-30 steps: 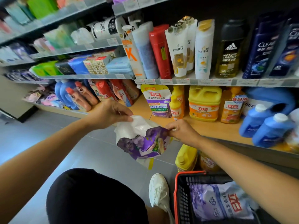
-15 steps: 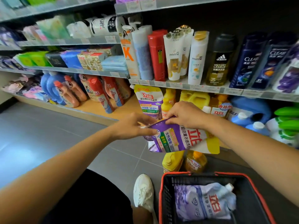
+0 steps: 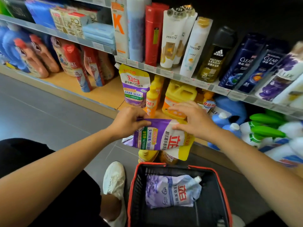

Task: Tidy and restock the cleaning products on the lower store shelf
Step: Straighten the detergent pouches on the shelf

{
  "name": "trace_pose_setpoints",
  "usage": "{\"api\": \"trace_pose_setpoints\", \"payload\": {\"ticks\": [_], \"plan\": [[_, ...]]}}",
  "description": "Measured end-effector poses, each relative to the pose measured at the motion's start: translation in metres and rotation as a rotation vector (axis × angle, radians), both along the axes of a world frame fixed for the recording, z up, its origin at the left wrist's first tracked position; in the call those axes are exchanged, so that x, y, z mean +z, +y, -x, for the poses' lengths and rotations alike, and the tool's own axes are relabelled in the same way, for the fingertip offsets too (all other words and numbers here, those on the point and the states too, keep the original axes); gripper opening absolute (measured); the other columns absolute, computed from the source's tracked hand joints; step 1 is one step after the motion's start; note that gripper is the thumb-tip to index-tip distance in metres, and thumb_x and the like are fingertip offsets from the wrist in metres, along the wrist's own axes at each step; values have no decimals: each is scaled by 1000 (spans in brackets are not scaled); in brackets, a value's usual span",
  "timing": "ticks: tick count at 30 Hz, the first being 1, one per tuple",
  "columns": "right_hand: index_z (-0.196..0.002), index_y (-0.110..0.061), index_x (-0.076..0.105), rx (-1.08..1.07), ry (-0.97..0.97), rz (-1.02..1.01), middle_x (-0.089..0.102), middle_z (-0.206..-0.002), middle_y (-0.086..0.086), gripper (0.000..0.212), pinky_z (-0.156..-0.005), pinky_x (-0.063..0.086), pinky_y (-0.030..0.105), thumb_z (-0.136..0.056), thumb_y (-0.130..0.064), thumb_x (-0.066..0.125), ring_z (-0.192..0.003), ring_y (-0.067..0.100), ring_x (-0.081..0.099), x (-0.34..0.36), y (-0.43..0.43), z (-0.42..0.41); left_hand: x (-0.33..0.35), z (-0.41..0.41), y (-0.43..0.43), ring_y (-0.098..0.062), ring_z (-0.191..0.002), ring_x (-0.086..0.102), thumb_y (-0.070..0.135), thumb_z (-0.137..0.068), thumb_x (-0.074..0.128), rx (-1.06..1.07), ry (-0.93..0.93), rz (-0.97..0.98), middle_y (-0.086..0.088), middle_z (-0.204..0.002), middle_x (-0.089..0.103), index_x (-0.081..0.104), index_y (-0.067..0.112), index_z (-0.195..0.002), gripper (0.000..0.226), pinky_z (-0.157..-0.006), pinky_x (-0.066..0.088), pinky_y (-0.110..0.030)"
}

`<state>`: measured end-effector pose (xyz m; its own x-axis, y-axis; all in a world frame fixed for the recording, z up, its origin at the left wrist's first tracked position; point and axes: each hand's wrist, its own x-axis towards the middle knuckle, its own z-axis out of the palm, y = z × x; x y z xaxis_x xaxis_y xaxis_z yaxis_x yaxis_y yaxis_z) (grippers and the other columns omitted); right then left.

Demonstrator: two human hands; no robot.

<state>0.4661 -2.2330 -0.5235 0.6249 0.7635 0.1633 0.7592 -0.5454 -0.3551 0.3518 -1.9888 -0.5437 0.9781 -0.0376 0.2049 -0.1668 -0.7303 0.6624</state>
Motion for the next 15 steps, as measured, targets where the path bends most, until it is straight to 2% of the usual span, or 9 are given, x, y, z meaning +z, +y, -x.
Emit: {"api": "trace_pose_setpoints", "payload": {"ticks": [2, 4, 6, 8, 11, 13, 15], "plan": [[-140, -26, 52, -136, 104, -142, 53, -131, -10, 83, -98, 42, 28, -67, -36, 90, -117, 8, 47, -14, -22, -4, -1, 0, 5, -17, -96, 71, 22, -90, 74, -17, 26, 19, 3, -101, 74, 74, 6, -100, 18, -78, 60, -42], [-137, -24, 52, -253, 406, -267, 56, -128, -7, 84, -95, 48, 26, -63, -30, 91, -114, 11, 55, -31, -37, -6, -1, -1, 8, -15, -99, 71, 22, -90, 74, -34, 28, 58, 9, -101, 72, 74, 9, -101, 17, -80, 60, -41], [-121, -21, 63, -227, 684, -312, 69, -117, -4, 62, -96, 55, 38, -64, -24, 87, -108, 18, 66, -52, -48, -7, -2, -2, 11, -13, -101, 70, 23, -90, 73, -30, 39, 105, 13, -102, 70, 73, 16, -100, 12, -80, 61, -36], [-106, -21, 69, -186, 825, -284, 77, -103, -8, 40, -96, 55, 42, -70, -14, 85, -100, 12, 71, -73, -55, -3, -5, -2, 14, -10, -102, 71, 28, -88, 72, -11, 66, 207, 19, -102, 70, 70, 27, -96, 9, -73, 61, -26], [-106, -18, 72, -207, 863, -189, 77, -101, -7, 32, -96, 56, 39, -78, -5, 81, -100, 11, 71, -98, -63, 5, -10, -1, 18, -5, -103, 71, 37, -83, 69, 46, 101, 427, 20, -100, 74, 69, 32, -97, 14, -60, 58, -18], [-102, -16, 74, -242, 810, -195, 78, -97, -2, 26, -86, 58, 33, -79, -5, 81, -95, 13, 73, -101, -64, 3, -14, -3, 22, -6, -101, 73, 37, -84, 70, 89, 76, 506, 16, -101, 76, 71, 29, -97, 15, -59, 58, -18], [-89, -17, 75, -292, 797, -287, 78, -84, 2, 18, -74, 57, 28, -81, -1, 77, -81, 15, 75, -88, -61, -5, -19, -7, 25, -11, -95, 75, 32, -86, 71, 158, 58, 591, 11, -99, 78, 73, 25, -95, 12, -63, 61, -22]]}}
